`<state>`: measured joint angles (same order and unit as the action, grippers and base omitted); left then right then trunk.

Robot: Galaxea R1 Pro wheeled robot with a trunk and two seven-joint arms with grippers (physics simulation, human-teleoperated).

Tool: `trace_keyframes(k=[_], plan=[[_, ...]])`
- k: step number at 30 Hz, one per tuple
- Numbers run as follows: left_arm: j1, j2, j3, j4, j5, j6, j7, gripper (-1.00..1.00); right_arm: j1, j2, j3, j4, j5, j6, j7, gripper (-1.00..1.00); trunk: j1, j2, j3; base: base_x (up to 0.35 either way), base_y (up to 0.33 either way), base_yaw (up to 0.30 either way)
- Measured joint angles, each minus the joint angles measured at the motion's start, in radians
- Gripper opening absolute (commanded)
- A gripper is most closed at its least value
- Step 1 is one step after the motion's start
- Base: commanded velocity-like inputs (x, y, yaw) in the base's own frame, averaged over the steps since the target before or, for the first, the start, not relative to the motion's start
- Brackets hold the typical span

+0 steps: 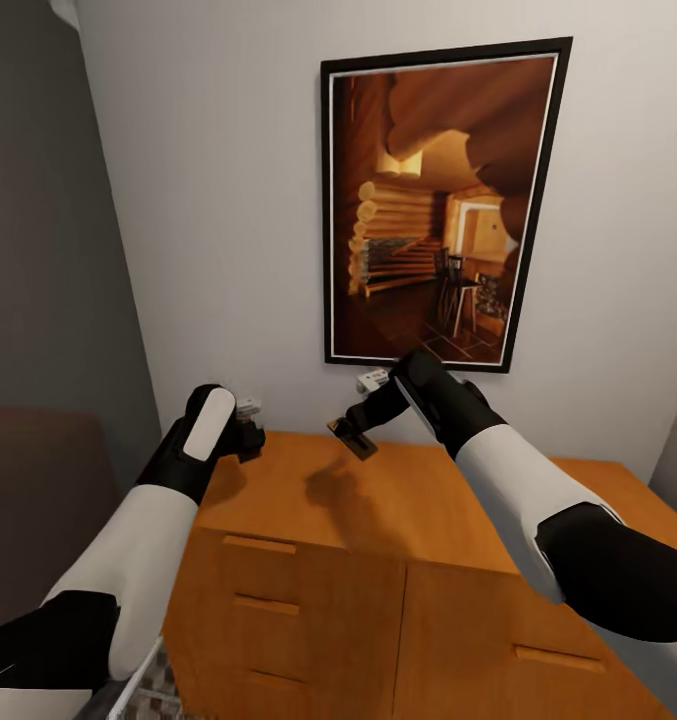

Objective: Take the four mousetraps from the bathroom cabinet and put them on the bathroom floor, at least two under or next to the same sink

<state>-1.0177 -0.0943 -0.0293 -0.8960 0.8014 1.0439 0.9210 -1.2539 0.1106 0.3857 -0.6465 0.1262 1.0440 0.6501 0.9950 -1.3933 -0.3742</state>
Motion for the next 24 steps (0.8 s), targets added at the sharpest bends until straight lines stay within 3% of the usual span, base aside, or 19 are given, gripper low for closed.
trace_keyframes(k=[9, 17, 24], plan=[[0.000, 0.002, -0.005, 0.008, 0.002, 0.000, 0.000, -1.00, 0.000, -0.002, 0.000, 0.000, 0.000, 0.000, 0.000, -1.00, 0.000, 0.000, 0.000, -0.346, 0.000, 0.000], [-0.039, -0.015, -0.009, -0.031, 0.014, -0.027, 0.024, -1.00, -0.018, 0.038, 0.001, -0.020, 0.016, 0.001, 0.023, -1.00, -0.001, 0.000, 0.000, 0.000, 0.000, 0.000], [-0.046, -0.016, -0.009, -0.070, 0.022, -0.004, 0.053, -1.00, -0.002, 0.030, 0.000, -0.060, 0.032, 0.000, 0.031, -1.00, -0.001, 0.000, 0.000, 0.000, 0.000, 0.000]])
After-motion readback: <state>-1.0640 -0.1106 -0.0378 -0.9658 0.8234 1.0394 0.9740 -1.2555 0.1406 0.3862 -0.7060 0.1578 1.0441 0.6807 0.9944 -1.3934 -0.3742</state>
